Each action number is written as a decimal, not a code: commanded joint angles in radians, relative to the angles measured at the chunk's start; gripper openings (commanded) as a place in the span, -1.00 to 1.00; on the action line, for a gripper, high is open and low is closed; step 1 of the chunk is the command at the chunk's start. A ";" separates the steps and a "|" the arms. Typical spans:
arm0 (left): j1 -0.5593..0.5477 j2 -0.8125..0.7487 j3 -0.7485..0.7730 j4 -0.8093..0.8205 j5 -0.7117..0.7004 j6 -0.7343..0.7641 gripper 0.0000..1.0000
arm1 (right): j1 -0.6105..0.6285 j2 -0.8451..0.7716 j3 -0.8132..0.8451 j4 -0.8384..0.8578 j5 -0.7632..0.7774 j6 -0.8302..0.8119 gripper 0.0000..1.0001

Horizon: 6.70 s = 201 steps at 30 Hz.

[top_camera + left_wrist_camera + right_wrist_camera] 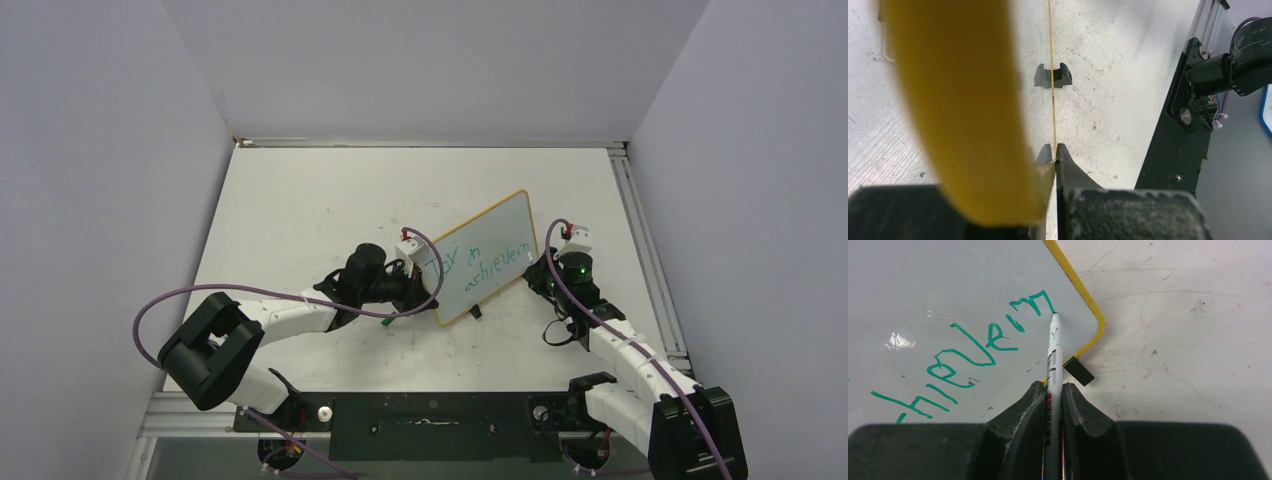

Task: Write a sentence on the whiteboard

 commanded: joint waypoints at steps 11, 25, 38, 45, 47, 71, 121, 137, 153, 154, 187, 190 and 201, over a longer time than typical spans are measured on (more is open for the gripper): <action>-0.007 -0.038 0.013 -0.028 0.043 -0.008 -1.00 | -0.004 -0.070 0.021 -0.014 0.019 0.003 -0.89; -0.006 -0.035 0.012 -0.031 0.049 -0.004 -1.00 | -0.030 -0.123 -0.004 0.017 0.005 -0.015 -0.89; -0.006 -0.036 0.007 -0.018 0.050 -0.007 -1.00 | -0.037 -0.101 -0.017 0.076 -0.017 -0.021 -0.89; -0.006 -0.033 0.005 -0.014 0.050 -0.009 -1.00 | -0.040 -0.047 0.001 0.109 -0.026 -0.029 -0.89; -0.006 -0.034 0.004 -0.014 0.051 -0.010 -1.00 | -0.041 -0.033 0.005 0.115 -0.029 -0.029 -0.89; -0.006 -0.032 0.005 -0.014 0.049 -0.013 -1.00 | -0.046 0.029 0.024 0.190 -0.031 -0.053 -0.89; -0.006 -0.035 0.024 -0.032 0.048 -0.009 -1.00 | -0.037 0.035 0.005 0.110 -0.007 -0.020 -0.89; -0.005 -0.040 0.016 -0.027 0.044 -0.012 -1.00 | -0.038 0.023 0.020 0.131 0.035 -0.033 -0.89; -0.007 -0.047 0.005 -0.013 0.046 -0.017 -1.00 | -0.038 -0.044 0.018 -0.024 0.013 0.015 -0.89; -0.007 -0.046 0.004 -0.013 0.045 -0.017 -1.00 | -0.038 -0.034 0.020 -0.021 0.009 0.014 -0.89; -0.006 -0.049 -0.006 -0.011 0.031 -0.027 -1.00 | -0.038 -0.081 0.014 0.012 0.081 0.001 -0.89; -0.006 -0.053 -0.013 -0.011 0.029 -0.028 -0.97 | -0.038 -0.158 0.019 -0.019 0.109 0.003 -0.89; -0.006 -0.086 -0.026 -0.021 0.010 -0.030 -0.25 | -0.038 -0.312 0.010 -0.042 0.113 -0.008 -0.89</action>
